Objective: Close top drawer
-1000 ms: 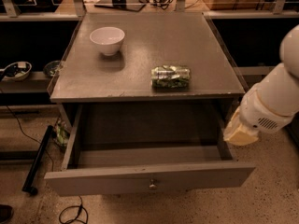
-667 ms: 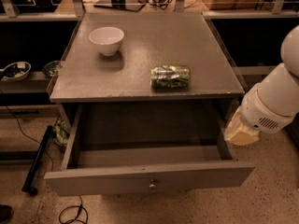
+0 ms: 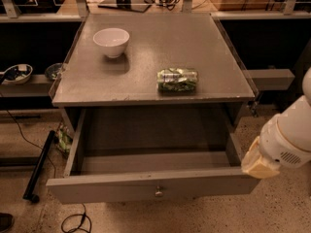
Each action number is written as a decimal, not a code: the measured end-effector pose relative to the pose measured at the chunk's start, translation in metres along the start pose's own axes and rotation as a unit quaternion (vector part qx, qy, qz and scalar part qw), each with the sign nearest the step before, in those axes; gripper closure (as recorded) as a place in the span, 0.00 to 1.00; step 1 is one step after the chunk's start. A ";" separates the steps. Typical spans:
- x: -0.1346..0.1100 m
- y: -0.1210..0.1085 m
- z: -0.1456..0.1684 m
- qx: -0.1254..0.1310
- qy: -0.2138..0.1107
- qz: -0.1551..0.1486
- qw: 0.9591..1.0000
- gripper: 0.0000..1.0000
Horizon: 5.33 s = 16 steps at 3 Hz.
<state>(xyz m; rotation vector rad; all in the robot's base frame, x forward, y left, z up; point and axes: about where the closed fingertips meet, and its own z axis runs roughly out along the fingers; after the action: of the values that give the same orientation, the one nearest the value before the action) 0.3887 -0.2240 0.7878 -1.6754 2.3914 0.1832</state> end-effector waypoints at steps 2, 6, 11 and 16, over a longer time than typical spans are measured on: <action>0.030 0.014 0.050 -0.038 0.022 0.006 0.999 1.00; 0.045 0.026 0.122 -0.087 0.029 0.051 0.994 1.00; 0.040 0.011 0.136 -0.076 0.007 0.082 0.994 1.00; -0.049 -0.031 0.148 -0.063 -0.060 0.051 0.995 1.00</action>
Offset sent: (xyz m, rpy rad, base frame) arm -0.0266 -0.0166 -0.0610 -0.0050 0.0970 -0.0082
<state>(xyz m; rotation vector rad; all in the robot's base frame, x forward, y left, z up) 0.4493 -0.1566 0.6570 -1.5458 2.4198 0.4471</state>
